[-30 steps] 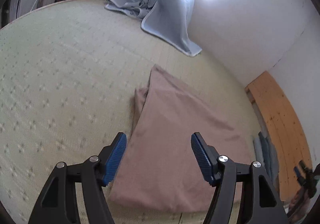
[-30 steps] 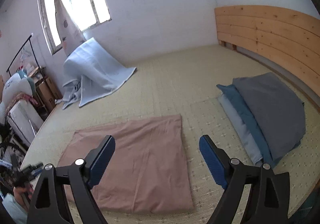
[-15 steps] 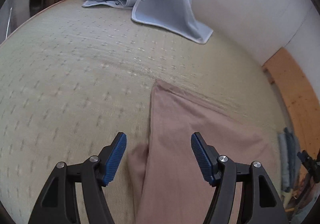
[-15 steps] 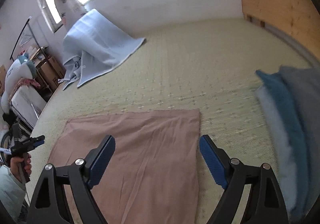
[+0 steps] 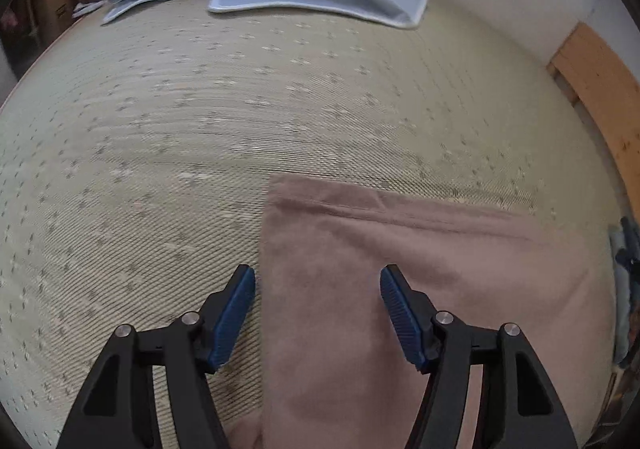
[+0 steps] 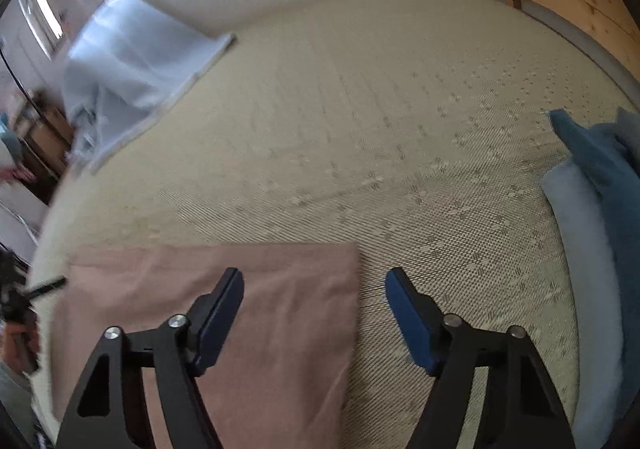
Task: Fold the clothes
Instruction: 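Grasp the folded shirt edge with the left tool while the right tool grasps its corner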
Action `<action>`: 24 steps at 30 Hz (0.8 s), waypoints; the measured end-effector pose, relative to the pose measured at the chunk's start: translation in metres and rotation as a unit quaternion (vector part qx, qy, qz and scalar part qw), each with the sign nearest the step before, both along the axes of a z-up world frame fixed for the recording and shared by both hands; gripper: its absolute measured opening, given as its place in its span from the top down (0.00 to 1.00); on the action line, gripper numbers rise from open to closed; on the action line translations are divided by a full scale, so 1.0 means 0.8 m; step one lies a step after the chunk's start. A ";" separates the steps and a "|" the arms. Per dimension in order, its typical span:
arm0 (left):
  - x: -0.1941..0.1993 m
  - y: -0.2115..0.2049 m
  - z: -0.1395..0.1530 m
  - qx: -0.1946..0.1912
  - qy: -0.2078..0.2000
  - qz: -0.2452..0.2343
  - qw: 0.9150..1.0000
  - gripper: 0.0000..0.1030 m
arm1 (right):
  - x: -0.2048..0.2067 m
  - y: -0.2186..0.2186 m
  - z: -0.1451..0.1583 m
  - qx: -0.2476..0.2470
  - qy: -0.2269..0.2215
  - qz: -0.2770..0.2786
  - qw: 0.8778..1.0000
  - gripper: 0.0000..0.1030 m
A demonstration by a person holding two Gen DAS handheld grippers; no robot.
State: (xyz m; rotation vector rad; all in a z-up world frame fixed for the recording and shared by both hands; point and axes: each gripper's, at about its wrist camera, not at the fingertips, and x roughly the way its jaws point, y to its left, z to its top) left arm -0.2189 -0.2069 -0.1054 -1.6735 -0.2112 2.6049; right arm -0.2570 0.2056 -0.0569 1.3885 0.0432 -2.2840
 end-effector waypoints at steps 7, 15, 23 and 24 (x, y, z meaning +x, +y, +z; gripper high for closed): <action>-0.003 0.009 -0.002 -0.036 0.012 -0.010 0.999 0.50 | -0.012 -0.032 -0.041 0.069 0.001 0.034 0.997 0.42; 0.000 0.014 0.006 -0.046 0.019 -0.008 0.999 0.97 | 0.000 -0.062 -0.051 0.103 0.043 0.075 0.991 0.97; 0.025 -0.010 0.052 -0.014 0.064 0.022 0.998 0.98 | 0.003 -0.077 -0.021 0.108 0.092 0.089 0.986 0.97; 0.030 -0.012 0.060 -0.014 0.070 0.021 0.997 0.98 | 0.003 -0.079 -0.016 0.106 0.097 0.090 0.985 0.97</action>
